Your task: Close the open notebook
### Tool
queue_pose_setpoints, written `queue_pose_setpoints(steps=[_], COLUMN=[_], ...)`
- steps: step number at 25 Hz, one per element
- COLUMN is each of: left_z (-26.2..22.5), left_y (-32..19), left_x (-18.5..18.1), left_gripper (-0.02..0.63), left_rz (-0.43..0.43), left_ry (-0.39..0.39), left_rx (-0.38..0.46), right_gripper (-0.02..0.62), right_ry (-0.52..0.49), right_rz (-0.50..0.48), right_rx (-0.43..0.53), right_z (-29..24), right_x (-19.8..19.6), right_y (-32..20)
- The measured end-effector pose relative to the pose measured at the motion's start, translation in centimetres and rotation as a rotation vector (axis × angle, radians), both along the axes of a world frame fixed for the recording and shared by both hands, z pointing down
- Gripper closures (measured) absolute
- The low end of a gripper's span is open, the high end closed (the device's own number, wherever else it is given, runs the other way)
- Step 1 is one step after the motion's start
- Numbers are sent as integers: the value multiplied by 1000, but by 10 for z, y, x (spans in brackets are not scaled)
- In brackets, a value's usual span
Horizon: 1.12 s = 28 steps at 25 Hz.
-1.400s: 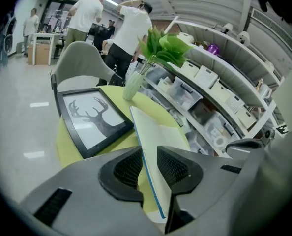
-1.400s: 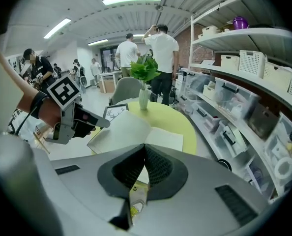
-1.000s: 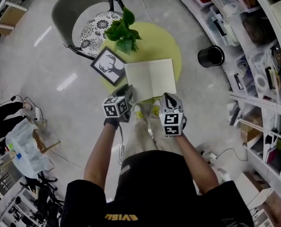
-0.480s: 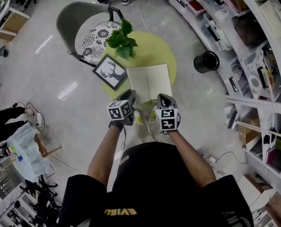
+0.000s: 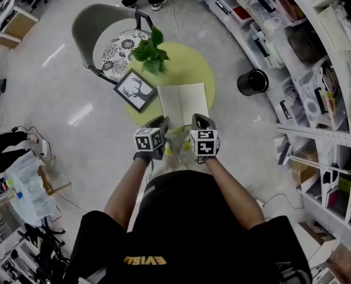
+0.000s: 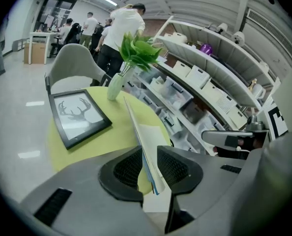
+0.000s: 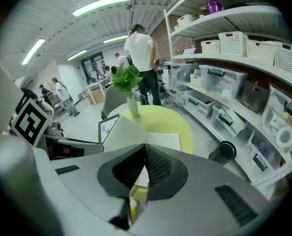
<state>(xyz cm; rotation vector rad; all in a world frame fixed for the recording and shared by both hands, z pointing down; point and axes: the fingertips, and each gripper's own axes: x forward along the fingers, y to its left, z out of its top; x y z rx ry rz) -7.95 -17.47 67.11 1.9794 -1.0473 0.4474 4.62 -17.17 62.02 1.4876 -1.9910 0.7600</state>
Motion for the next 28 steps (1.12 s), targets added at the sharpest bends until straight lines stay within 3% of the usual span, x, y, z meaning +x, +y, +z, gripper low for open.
queue_pose_setpoints(steps=[10,28], left_z=[-10,-12], left_y=[5,2], left_x=[23,45], left_gripper=[503,508], left_rz=[72,166], left_ry=[38,10], left_rx=[-16,4], right_gripper=[595,595], right_ry=[-15,-19], right_rz=[26,130], right_rx=[14,-8], right_z=[-10,-5], right_x=[3,42], right_y=[-11,-1])
